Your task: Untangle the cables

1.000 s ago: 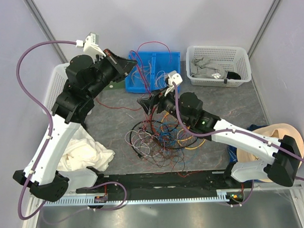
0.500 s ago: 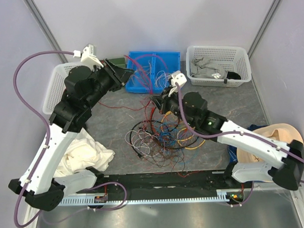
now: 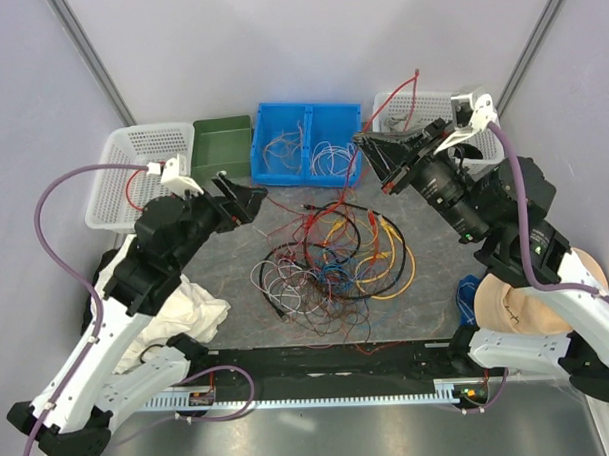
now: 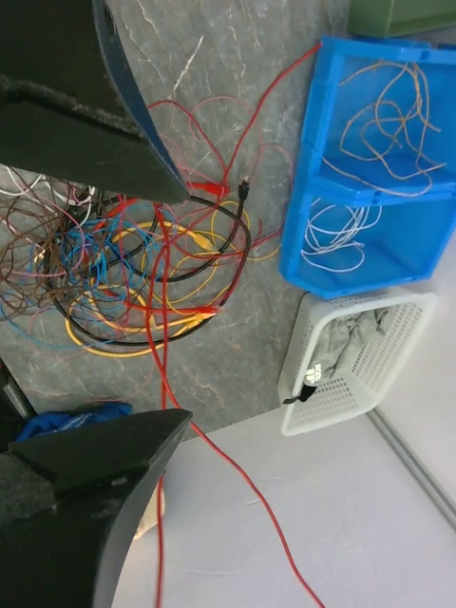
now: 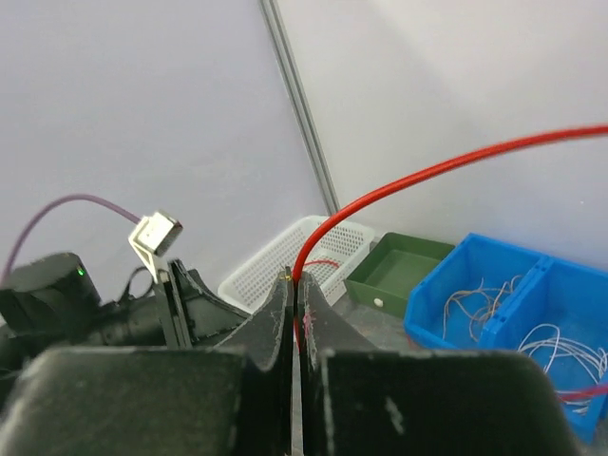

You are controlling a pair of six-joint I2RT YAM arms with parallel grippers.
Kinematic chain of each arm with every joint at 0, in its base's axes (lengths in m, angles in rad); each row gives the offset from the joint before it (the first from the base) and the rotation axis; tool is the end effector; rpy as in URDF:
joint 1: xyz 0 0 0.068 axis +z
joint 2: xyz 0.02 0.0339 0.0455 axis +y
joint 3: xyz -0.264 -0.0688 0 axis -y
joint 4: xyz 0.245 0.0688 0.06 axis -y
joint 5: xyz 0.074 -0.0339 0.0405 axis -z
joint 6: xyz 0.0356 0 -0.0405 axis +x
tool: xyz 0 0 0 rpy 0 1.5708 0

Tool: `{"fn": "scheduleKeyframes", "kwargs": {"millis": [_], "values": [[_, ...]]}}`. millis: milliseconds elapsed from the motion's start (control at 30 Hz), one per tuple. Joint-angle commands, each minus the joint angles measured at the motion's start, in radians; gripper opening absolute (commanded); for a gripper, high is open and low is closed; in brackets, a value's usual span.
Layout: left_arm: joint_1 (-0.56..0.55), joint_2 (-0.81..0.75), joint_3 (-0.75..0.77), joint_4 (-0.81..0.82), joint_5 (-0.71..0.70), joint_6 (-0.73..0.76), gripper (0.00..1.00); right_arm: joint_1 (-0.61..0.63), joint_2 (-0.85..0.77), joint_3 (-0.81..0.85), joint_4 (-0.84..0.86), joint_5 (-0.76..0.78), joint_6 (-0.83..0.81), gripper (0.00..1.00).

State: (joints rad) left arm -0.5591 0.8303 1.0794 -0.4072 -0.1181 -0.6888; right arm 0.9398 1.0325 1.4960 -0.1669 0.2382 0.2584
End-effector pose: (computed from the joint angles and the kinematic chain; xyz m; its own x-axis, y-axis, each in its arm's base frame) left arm 0.1485 -0.0880 0.4097 -0.3751 -0.5098 -0.7742 0.2457 0.7506 -0.6134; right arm 0.1135 0.1411 0.5351 0.0002 0.4212 -0.9070 -0.6739 0.6701 0.3110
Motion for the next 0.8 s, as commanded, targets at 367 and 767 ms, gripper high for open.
{"fn": "scheduleKeyframes", "kwargs": {"millis": [367,767], "values": [[-0.024,-0.120,-0.602,1.157,0.340,0.192,0.99,0.004,0.196,0.430,-0.295,-0.111,0.136,0.00],[-0.196,0.102,-0.527,1.171,0.457,0.524,0.99,0.004,0.297,0.589,-0.402,-0.172,0.211,0.00]]}}
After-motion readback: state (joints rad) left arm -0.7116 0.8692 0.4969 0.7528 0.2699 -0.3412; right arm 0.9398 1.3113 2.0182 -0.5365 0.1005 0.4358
